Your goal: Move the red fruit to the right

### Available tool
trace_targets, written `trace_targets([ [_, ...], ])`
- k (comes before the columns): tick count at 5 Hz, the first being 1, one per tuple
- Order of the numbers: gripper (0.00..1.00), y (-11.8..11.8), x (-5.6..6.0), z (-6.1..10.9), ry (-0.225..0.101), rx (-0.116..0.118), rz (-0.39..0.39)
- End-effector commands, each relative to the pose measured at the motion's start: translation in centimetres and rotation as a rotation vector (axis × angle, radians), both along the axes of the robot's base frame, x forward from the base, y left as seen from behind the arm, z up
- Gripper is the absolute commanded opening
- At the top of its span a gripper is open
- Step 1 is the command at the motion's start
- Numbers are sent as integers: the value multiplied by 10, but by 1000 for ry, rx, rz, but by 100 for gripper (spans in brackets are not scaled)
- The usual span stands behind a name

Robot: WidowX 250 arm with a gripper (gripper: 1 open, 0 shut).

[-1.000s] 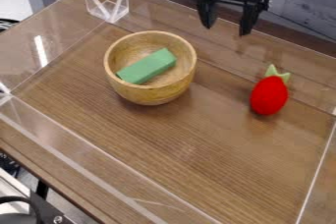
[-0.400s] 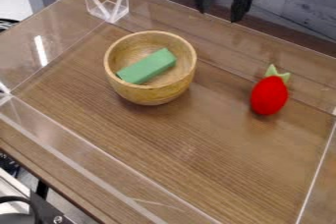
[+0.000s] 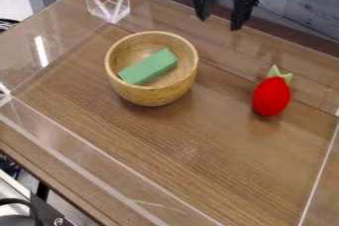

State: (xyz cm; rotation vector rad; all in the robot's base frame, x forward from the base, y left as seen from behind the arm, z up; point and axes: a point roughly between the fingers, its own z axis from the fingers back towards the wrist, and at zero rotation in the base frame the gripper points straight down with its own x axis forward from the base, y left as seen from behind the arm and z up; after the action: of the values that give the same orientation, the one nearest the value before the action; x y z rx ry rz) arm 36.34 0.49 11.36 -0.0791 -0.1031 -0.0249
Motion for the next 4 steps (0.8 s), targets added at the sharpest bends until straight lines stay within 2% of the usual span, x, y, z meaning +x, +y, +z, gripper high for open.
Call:
trace_targets([
  [1,100,-10,11,20,-71,12,-24],
  [2,0,-9,10,16,-68,14,4],
  [3,100,-9,8,12,-59,22,29],
  [4,100,-10,7,11,-53,30,68],
])
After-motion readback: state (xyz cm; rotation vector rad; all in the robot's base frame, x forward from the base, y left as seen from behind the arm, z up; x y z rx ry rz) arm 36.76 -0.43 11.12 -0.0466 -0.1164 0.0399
